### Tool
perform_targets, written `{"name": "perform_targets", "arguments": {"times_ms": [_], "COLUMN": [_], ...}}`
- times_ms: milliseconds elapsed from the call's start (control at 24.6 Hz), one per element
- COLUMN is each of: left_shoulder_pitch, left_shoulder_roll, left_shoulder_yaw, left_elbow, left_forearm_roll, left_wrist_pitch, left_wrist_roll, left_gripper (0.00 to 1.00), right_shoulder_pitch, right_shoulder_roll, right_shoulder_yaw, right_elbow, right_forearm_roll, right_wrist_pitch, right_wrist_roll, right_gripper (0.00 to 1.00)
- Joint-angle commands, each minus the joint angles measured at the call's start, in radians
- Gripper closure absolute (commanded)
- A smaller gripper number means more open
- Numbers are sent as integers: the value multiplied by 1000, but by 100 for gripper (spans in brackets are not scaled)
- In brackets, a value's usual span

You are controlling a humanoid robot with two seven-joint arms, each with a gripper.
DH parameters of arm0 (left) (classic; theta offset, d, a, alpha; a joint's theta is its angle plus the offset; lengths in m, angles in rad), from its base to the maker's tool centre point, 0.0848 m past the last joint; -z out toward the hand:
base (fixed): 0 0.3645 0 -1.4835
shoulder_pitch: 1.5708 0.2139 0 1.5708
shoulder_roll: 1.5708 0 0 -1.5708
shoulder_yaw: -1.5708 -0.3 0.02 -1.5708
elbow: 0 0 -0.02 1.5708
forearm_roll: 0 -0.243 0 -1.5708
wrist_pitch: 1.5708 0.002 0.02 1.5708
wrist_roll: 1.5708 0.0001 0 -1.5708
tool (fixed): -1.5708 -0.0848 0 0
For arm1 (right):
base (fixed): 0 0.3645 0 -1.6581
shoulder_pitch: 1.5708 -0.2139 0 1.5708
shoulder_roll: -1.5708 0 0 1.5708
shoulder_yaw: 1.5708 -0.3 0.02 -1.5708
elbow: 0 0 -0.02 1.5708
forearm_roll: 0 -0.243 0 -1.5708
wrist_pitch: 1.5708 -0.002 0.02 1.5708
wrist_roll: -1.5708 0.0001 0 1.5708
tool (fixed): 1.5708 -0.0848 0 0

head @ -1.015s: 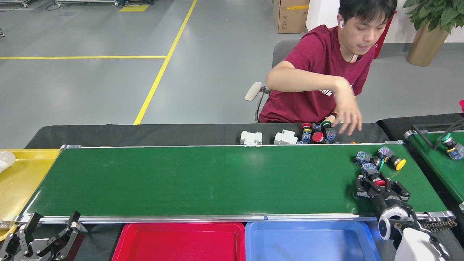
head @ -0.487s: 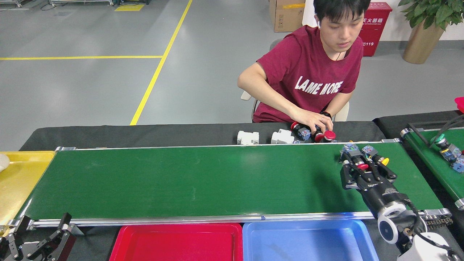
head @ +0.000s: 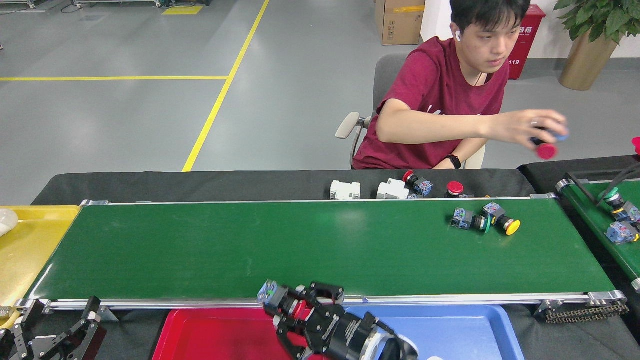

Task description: Pick switch part from conveyor to tray

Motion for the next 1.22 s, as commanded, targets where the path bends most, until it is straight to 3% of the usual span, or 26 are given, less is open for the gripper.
{"name": "perform_targets", "arguments": {"times_ms": [0, 162, 406, 487, 568, 731, 812, 893, 1055, 1177], "left_shoulder_pitch": [-2, -2, 12, 39, 61, 85, 84, 84, 85, 70], "left_shoulder_roll": [6, 9, 22, 21, 16, 21, 16, 18, 9, 12], "left_shoulder_yaw": [13, 6, 1, 3, 3, -3, 6, 12, 12, 3], "left_elbow": [-18, -24, -19, -19, -22, -22, -27, -25, -24, -21], "left_forearm_roll": [3, 3, 2, 2, 3, 3, 3, 3, 3, 3], "left_wrist_pitch": [0, 0, -3, -3, -3, -20, -32, -31, -28, -28], "left_wrist_roll": [6, 6, 5, 3, 5, 3, 3, 3, 3, 5], "left_gripper": [0, 0, 0, 0, 0, 0, 0, 0, 0, 0], "right_shoulder_pitch": [-9, -27, -21, 48, 146, 367, 474, 530, 553, 478], "right_shoulder_roll": [1, 16, 10, -21, -90, -229, -251, -254, -248, -209], "right_shoulder_yaw": [6, -41, -432, -544, -632, -721, -771, -794, -793, -782], "right_elbow": [-11, -47, -110, -127, -168, -225, -237, -237, -237, -229], "right_forearm_roll": [1, 2, 7, 7, 4, -11, -45, -60, -64, -65], "right_wrist_pitch": [43, 74, 135, 135, 135, 137, 135, 135, 134, 178], "right_wrist_roll": [4, 5, -7, -42, -134, -320, -346, -349, -346, -301], "right_gripper": [3, 4, 6, 6, 5, 5, 5, 5, 4, 5]}}
